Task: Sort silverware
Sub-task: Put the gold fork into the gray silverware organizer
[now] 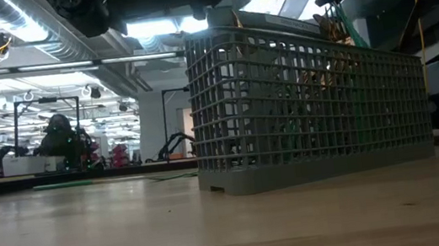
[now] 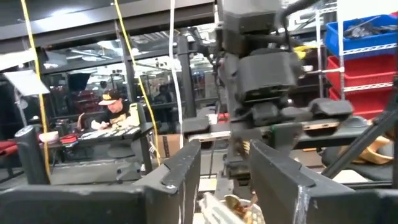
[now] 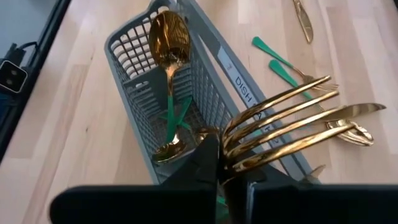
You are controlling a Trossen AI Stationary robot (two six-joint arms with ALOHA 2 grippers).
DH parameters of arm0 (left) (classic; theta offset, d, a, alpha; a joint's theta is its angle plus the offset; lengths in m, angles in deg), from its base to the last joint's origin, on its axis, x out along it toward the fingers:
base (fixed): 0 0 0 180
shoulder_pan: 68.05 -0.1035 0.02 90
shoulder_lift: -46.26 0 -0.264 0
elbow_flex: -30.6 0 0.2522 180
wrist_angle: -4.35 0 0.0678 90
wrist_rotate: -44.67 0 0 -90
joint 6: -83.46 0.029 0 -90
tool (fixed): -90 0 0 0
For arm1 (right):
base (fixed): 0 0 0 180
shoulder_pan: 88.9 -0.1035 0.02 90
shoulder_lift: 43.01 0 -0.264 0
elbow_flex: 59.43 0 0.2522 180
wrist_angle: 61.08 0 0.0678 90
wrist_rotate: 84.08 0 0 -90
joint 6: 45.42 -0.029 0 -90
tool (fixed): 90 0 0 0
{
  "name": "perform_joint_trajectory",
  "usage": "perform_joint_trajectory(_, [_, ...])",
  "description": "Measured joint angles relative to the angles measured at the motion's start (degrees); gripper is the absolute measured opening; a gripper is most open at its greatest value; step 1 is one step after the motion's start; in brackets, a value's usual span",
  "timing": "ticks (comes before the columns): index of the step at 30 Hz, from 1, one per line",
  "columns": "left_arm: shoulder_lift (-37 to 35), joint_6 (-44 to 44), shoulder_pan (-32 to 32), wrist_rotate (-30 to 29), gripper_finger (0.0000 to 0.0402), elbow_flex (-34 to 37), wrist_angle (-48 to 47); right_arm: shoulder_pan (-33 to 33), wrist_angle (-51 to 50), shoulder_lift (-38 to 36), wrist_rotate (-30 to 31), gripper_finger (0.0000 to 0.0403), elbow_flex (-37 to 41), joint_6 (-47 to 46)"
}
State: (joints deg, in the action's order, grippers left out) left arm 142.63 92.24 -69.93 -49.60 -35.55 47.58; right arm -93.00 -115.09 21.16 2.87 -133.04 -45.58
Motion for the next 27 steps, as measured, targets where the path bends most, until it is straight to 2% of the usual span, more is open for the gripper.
perform_joint_trajectory(7, [-0.2, -3.9, -2.3, 0.0, 0.0127, 0.0, -2.6, 0.0, -0.1, 1.2, 0.0, 0.0045, 0.0, 0.6])
perform_joint_trajectory(12, [-1.7, -8.5, -4.0, 0.0, 0.0127, 0.1, -7.8, 0.0, -0.1, 1.2, 0.0, 0.0066, 0.0, 0.6])
perform_joint_trajectory(21, [-8.8, -13.4, -7.3, 0.0, 0.0127, 0.1, -35.0, 0.0, -0.5, 1.2, 0.1, 0.0071, -0.2, 0.6])
perform_joint_trajectory(27, [-9.1, -13.9, -8.9, 0.0, 0.0127, 0.1, -52.7, 0.0, -0.8, 0.6, 0.0, 0.0071, -0.2, 0.6])
